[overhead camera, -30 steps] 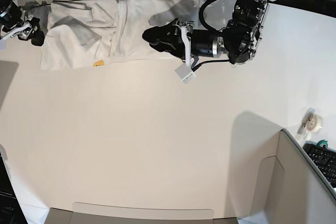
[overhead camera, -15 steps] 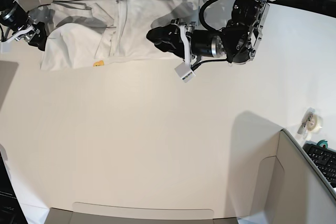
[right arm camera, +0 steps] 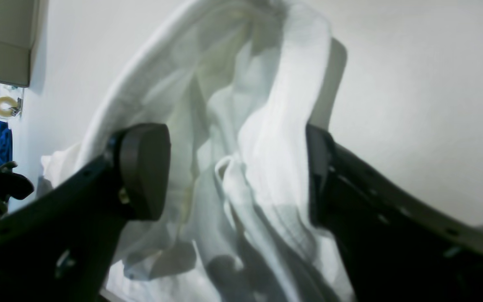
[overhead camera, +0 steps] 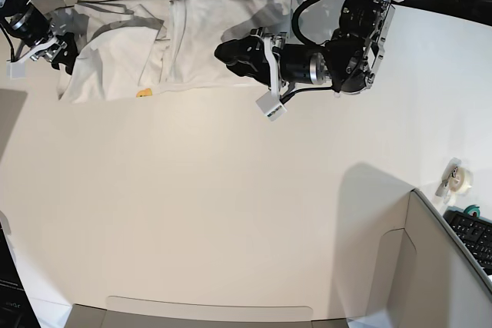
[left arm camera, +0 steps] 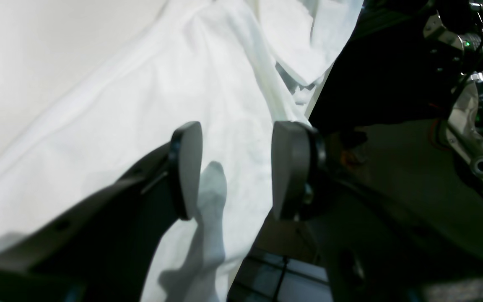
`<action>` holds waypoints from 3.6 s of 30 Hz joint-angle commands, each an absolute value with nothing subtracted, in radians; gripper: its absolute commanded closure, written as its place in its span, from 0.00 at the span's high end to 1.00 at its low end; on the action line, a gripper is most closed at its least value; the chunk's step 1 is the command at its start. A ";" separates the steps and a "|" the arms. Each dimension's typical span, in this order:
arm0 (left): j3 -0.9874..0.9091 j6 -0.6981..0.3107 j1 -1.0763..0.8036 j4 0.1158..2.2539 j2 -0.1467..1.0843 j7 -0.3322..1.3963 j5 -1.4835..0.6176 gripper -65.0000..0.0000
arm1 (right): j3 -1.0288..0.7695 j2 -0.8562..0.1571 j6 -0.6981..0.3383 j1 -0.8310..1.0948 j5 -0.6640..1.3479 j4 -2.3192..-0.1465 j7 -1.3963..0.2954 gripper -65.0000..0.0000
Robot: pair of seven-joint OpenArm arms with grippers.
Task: Layout the t-shirt on the table in an organized manner, then fold the t-shirt properly
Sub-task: 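Hold the folded end with the left gripper and regrip with the right, then press and smooth the folded layers with both grippers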
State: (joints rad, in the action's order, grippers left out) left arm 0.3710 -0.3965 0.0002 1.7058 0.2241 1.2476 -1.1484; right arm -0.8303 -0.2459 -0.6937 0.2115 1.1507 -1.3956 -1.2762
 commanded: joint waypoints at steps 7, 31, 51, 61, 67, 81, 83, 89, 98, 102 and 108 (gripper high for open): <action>0.366 -0.403 0.013 1.719 0.222 1.230 -1.168 0.38 | -0.829 -0.252 -0.698 0.243 1.087 -1.395 -1.331 0.68; 0.371 -0.403 0.013 1.719 0.225 1.230 -1.167 0.38 | -0.981 -0.280 -0.698 0.275 1.173 -1.394 -1.331 0.68; 0.565 -0.213 0.139 1.721 0.047 1.233 -1.090 0.06 | -0.969 -0.274 -0.698 0.271 1.250 -1.392 -1.331 0.68; 0.568 -0.206 0.139 1.659 0.039 1.234 -1.087 0.06 | -0.970 -0.226 -0.698 0.209 1.254 -1.397 -1.396 0.68; 0.568 -0.205 0.139 1.655 0.047 1.237 -1.020 0.06 | -0.969 -0.225 -0.698 0.191 1.256 -1.412 -1.396 0.68; 0.568 -0.209 0.131 1.655 0.062 1.233 -0.875 0.06 | -1.036 -0.232 -0.698 0.251 1.356 -1.486 -1.396 0.82; 0.568 -0.209 0.131 1.655 0.062 1.233 -0.875 0.06 | -1.043 -0.232 -0.698 0.251 1.368 -1.486 -1.396 0.82; 0.568 -0.209 0.131 1.653 0.061 1.233 -0.875 0.06 | -1.043 -0.225 -0.698 0.251 1.471 -1.494 -1.396 0.87; 0.567 -0.209 0.131 1.653 0.062 1.233 -0.875 0.06 | -1.041 -0.189 -0.698 0.213 1.395 -1.520 -1.396 0.88; 0.567 -0.208 0.131 1.653 0.074 1.233 -0.875 0.06 | -1.040 -0.157 -0.698 0.211 1.297 -1.489 -1.396 0.88; 0.567 -0.208 0.131 1.653 0.081 1.233 -0.875 0.06 | -1.040 -0.147 -0.698 0.205 1.231 -1.438 -1.396 0.88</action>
